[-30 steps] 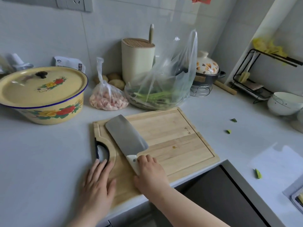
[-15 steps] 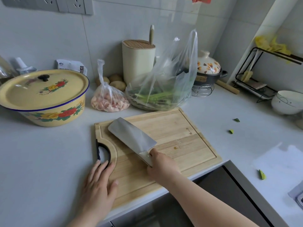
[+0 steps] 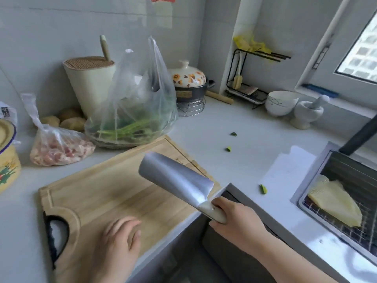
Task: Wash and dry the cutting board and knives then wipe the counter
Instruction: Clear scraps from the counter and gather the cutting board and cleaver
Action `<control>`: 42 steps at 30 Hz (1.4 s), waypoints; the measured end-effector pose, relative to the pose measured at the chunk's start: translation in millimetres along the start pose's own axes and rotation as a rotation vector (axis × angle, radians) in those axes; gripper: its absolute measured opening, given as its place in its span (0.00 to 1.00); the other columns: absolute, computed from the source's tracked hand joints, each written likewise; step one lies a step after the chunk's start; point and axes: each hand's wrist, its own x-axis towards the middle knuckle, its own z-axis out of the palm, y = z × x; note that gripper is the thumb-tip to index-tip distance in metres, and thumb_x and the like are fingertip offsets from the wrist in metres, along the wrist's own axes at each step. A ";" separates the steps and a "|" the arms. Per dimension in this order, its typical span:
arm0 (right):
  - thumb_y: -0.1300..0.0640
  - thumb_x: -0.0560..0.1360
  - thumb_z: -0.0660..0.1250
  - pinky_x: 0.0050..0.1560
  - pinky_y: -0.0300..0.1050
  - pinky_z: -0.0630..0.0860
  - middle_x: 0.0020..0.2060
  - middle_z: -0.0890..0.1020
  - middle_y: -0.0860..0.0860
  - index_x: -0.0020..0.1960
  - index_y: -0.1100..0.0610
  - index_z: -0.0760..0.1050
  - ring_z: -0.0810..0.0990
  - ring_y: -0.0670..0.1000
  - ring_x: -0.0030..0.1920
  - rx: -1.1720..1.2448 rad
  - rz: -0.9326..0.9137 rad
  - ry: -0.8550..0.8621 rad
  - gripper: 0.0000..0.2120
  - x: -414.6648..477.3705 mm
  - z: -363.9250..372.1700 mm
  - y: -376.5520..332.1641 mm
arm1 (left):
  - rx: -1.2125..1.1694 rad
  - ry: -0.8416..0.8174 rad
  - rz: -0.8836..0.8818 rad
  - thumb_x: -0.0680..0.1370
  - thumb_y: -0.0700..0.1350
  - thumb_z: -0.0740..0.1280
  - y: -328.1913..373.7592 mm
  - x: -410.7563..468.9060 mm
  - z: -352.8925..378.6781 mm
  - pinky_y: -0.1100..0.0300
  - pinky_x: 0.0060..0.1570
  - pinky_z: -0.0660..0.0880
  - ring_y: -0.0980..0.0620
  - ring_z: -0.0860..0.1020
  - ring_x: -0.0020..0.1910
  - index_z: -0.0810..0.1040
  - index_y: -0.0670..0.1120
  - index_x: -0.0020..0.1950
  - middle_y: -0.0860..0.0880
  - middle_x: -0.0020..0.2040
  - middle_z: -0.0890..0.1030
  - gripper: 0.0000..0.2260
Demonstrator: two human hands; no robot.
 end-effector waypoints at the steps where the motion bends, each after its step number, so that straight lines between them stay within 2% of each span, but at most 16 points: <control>1: 0.50 0.74 0.61 0.38 0.39 0.65 0.48 0.78 0.44 0.60 0.47 0.68 0.76 0.49 0.48 0.002 0.037 0.021 0.15 -7.5 -7.2 14.4 | -0.065 -0.018 0.016 0.67 0.47 0.57 12.9 3.8 9.8 0.71 0.46 0.64 0.52 0.71 0.41 0.78 0.50 0.39 0.51 0.47 0.74 0.10; 4: 0.49 0.74 0.62 0.44 0.38 0.66 0.53 0.79 0.44 0.62 0.44 0.68 0.77 0.49 0.55 0.023 0.168 0.078 0.17 -33.4 -27.8 61.6 | -0.152 -0.086 0.085 0.67 0.47 0.56 60.9 12.8 39.0 0.78 0.41 0.61 0.55 0.72 0.41 0.70 0.52 0.45 0.53 0.50 0.71 0.09; 6: 0.49 0.73 0.62 0.43 0.38 0.66 0.51 0.79 0.44 0.61 0.44 0.68 0.77 0.49 0.55 0.052 0.268 0.113 0.16 -53.3 -41.2 93.1 | -0.182 -0.129 0.139 0.67 0.48 0.56 98.0 17.7 58.1 0.73 0.37 0.66 0.55 0.72 0.41 0.71 0.53 0.44 0.54 0.51 0.71 0.09; 10: 0.48 0.74 0.64 0.40 0.39 0.67 0.46 0.76 0.42 0.60 0.45 0.68 0.75 0.47 0.46 0.048 0.401 0.158 0.15 -95.4 -67.8 164.8 | -0.246 -0.230 0.298 0.66 0.47 0.60 173.2 19.8 97.4 0.71 0.33 0.71 0.56 0.72 0.42 0.77 0.58 0.35 0.57 0.45 0.77 0.08; 13: 0.48 0.73 0.65 0.37 0.34 0.67 0.39 0.73 0.40 0.52 0.41 0.67 0.71 0.45 0.41 0.149 0.487 0.196 0.10 -133.9 -84.4 221.2 | -0.364 -0.340 0.358 0.66 0.49 0.59 235.6 11.3 125.6 0.75 0.39 0.69 0.60 0.73 0.42 0.78 0.57 0.34 0.61 0.35 0.80 0.09; 16: 0.49 0.72 0.68 0.37 0.31 0.67 0.34 0.72 0.38 0.39 0.35 0.59 0.72 0.44 0.38 0.244 0.596 0.253 0.17 -175.2 -97.5 277.1 | -0.423 -0.375 0.445 0.65 0.48 0.57 305.3 0.3 155.4 0.74 0.41 0.67 0.61 0.71 0.39 0.74 0.57 0.38 0.57 0.45 0.75 0.08; 21: 0.52 0.71 0.69 0.41 0.39 0.68 0.38 0.76 0.43 0.39 0.38 0.60 0.74 0.47 0.40 0.274 0.799 0.322 0.17 -253.7 -118.0 367.0 | -0.409 -0.560 0.555 0.66 0.48 0.57 399.8 -33.6 213.8 0.70 0.42 0.68 0.61 0.71 0.42 0.79 0.57 0.38 0.61 0.35 0.80 0.11; 24: 0.52 0.70 0.71 0.39 0.41 0.69 0.36 0.78 0.45 0.39 0.41 0.66 0.75 0.49 0.38 0.347 0.928 0.322 0.13 -297.1 -120.2 417.3 | -0.375 -0.711 0.593 0.67 0.49 0.56 442.8 -54.1 243.1 0.74 0.38 0.70 0.59 0.71 0.47 0.81 0.53 0.41 0.59 0.38 0.81 0.14; 27: 0.50 0.70 0.71 0.39 0.42 0.69 0.37 0.79 0.48 0.39 0.45 0.68 0.76 0.52 0.40 0.349 0.997 0.279 0.10 -326.1 -114.3 464.5 | -0.312 -0.773 0.573 0.67 0.50 0.57 473.2 -69.4 269.2 0.66 0.40 0.76 0.56 0.76 0.50 0.80 0.50 0.47 0.56 0.44 0.82 0.15; 29: 0.50 0.72 0.68 0.36 0.37 0.67 0.38 0.78 0.46 0.41 0.45 0.67 0.75 0.51 0.41 0.297 1.032 0.203 0.09 -334.4 -106.8 489.1 | -0.197 -0.880 0.502 0.70 0.50 0.59 488.9 -73.7 278.3 0.58 0.54 0.74 0.53 0.77 0.59 0.77 0.47 0.60 0.52 0.58 0.78 0.20; 30: 0.49 0.73 0.66 0.35 0.35 0.66 0.39 0.78 0.46 0.43 0.45 0.67 0.75 0.50 0.41 0.259 1.043 0.165 0.08 -335.6 -102.5 498.4 | -0.160 -0.939 0.467 0.74 0.50 0.55 492.2 -75.9 284.4 0.57 0.64 0.66 0.53 0.70 0.67 0.69 0.48 0.68 0.53 0.66 0.71 0.23; 32: 0.50 0.73 0.64 0.34 0.35 0.65 0.39 0.78 0.46 0.45 0.46 0.66 0.75 0.50 0.41 0.179 1.042 0.098 0.05 -333.8 -90.5 514.4 | -0.122 -0.933 0.457 0.75 0.55 0.46 488.5 -82.0 292.3 0.60 0.70 0.55 0.56 0.60 0.72 0.58 0.51 0.74 0.57 0.72 0.61 0.27; 34: 0.50 0.73 0.61 0.32 0.33 0.63 0.34 0.74 0.44 0.45 0.47 0.65 0.73 0.50 0.40 0.102 1.018 0.031 0.05 -327.8 -76.9 526.2 | -0.109 -0.999 0.453 0.73 0.54 0.48 492.1 -79.4 291.0 0.56 0.63 0.69 0.54 0.73 0.64 0.69 0.48 0.69 0.54 0.65 0.74 0.27; 36: 0.51 0.74 0.59 0.31 0.34 0.62 0.32 0.70 0.44 0.47 0.47 0.65 0.73 0.51 0.41 0.054 0.978 -0.036 0.04 -319.1 -63.5 533.2 | -0.111 -0.966 0.495 0.71 0.50 0.53 486.1 -82.3 293.9 0.58 0.45 0.78 0.54 0.82 0.49 0.79 0.45 0.58 0.53 0.50 0.83 0.22; 39: 0.51 0.74 0.59 0.39 0.41 0.63 0.45 0.79 0.46 0.58 0.50 0.70 0.78 0.53 0.52 -0.016 0.868 -0.137 0.13 -305.0 -46.2 542.0 | -0.118 -0.926 0.514 0.70 0.48 0.55 485.6 -83.0 293.7 0.60 0.40 0.78 0.59 0.76 0.49 0.80 0.46 0.55 0.55 0.47 0.83 0.20; 42: 0.52 0.75 0.58 0.40 0.41 0.60 0.55 0.79 0.51 0.55 0.53 0.69 0.77 0.56 0.55 -0.079 0.747 -0.232 0.11 -291.1 -37.0 550.2 | -0.111 -0.836 0.535 0.71 0.48 0.54 484.1 -84.9 296.1 0.59 0.38 0.78 0.55 0.70 0.52 0.80 0.45 0.56 0.54 0.47 0.83 0.21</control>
